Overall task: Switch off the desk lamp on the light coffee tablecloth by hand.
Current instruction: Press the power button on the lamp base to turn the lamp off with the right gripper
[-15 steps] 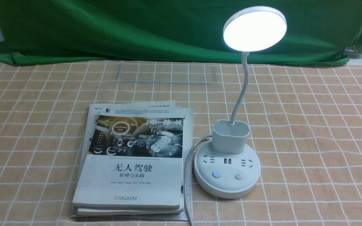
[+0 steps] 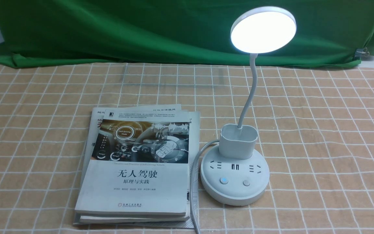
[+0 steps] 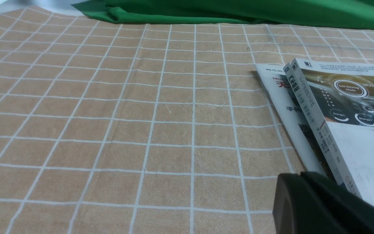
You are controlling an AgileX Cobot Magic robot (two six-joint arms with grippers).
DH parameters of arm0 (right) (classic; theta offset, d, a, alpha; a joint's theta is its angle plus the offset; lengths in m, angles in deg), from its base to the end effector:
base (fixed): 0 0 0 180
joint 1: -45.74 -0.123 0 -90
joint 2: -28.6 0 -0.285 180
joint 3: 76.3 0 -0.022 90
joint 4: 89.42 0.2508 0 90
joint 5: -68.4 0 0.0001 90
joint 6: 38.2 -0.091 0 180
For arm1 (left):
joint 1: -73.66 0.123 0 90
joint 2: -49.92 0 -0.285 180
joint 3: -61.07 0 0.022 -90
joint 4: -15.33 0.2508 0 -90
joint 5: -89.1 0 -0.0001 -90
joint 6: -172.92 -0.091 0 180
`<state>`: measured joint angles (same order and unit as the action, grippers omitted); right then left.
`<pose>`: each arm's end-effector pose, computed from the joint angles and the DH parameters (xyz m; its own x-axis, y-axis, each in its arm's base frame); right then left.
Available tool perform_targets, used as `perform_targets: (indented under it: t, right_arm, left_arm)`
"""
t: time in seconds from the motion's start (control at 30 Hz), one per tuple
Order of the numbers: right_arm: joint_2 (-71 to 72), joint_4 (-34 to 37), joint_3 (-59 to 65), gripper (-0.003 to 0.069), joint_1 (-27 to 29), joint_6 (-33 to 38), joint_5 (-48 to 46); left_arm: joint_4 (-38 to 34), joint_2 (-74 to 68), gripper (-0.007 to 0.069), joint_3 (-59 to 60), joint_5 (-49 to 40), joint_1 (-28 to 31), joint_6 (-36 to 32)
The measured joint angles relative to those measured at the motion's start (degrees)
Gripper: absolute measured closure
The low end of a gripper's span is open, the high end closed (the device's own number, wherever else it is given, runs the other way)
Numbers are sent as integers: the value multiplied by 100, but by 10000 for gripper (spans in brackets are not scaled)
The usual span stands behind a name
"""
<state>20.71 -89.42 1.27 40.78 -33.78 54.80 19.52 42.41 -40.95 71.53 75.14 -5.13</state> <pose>0.0556 0.0048 0.1895 -0.1497 -0.0904 -0.9846 -0.0983 0.9922 -0.0761 0.0543 0.0034 0.1813 -0.2267 0.0298 -0.9735 -0.0392 0.9984 0.0397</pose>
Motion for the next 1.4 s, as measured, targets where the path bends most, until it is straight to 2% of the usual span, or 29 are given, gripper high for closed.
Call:
perform_targets:
  t: [0.77, 0.9, 1.0, 1.1, 1.2, 1.27, 1.4]
  right_arm:
    - [0, 54, 0, 420, 0, -124, 135]
    - [0, 261, 0, 420, 0, -1275, 748]
    - [0, 314, 0, 420, 0, -2813, 1507]
    - [0, 349, 0, 420, 0, -3719, 1955]
    - [0, 349, 0, 433, 0, -3955, 2135]
    - [0, 353, 0, 471, -8, -4065, 2055]
    - [-341, 359, -505, 567, -249, -3778, 929]
  left_arm:
    - [0, 0, 620, 0, 0, 0, 0]
    - [0, 0, 620, 0, 0, 0, 0]
    - [0, 0, 620, 0, 0, 0, 0]
    - [0, 0, 620, 0, 0, 0, 0]
    - [0, 0, 620, 0, 0, 0, 0]
    - [0, 0, 620, 0, 0, 0, 0]
    - [0, 0, 620, 0, 0, 0, 0]
